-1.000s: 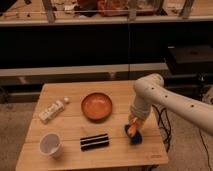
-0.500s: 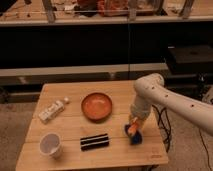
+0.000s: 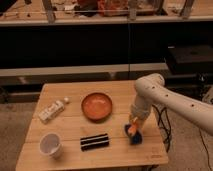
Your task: Place the pepper on the white sponge
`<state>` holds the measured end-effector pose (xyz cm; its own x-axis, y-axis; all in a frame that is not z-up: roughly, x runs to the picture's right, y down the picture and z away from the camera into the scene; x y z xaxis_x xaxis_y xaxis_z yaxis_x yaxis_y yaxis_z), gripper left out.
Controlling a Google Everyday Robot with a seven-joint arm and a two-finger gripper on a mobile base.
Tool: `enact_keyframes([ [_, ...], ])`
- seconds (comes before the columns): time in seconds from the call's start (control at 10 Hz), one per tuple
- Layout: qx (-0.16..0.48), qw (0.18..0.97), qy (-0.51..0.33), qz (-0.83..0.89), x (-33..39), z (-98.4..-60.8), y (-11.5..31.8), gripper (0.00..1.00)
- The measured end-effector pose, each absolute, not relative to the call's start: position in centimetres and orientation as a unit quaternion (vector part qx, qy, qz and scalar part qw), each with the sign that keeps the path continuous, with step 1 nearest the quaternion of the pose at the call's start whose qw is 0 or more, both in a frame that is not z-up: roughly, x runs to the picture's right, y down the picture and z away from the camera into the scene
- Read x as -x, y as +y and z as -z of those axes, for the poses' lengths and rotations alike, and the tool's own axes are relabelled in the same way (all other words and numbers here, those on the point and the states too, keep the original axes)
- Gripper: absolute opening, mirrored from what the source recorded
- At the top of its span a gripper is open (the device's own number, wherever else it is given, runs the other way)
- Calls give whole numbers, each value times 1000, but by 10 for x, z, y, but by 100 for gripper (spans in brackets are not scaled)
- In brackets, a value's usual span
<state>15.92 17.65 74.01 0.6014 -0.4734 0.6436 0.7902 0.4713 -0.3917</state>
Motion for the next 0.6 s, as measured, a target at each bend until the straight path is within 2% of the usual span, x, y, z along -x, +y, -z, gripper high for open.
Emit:
enact_keyframes([
  [0.2,329,824,-236,396,-158,-743,180,0],
  [0.6,275,809,-277,440,-154,-775,207,0],
])
